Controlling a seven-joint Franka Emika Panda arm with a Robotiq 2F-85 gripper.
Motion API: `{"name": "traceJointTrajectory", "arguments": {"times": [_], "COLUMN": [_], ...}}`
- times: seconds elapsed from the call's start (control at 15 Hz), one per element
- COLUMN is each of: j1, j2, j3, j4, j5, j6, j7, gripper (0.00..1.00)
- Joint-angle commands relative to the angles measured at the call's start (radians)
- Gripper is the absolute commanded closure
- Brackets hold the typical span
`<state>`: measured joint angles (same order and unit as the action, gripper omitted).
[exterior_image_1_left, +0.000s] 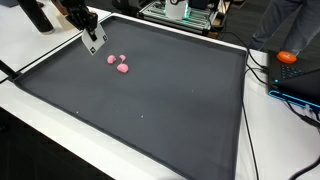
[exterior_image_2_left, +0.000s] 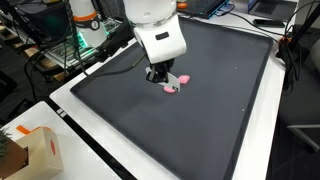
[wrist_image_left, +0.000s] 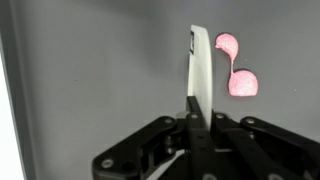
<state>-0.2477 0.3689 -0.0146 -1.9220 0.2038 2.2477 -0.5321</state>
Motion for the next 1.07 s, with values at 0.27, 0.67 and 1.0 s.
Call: {"name": "traceJointTrajectory", "arguments": {"times": [0.27, 0.67, 1.0], "j1": [0.067, 0.132, 0.195], "j2": [-0.076, -0.117, -0.143], "j3": [0.009, 0.02, 0.029], "j4": [-0.133, -0.199, -0.221], "j5": [-0.059, -0.122, -0.185], "j6": [0.142, 0.181, 0.174], "j7": [0.031, 0.094, 0.2], "gripper": [0.99, 0.99, 0.99]}}
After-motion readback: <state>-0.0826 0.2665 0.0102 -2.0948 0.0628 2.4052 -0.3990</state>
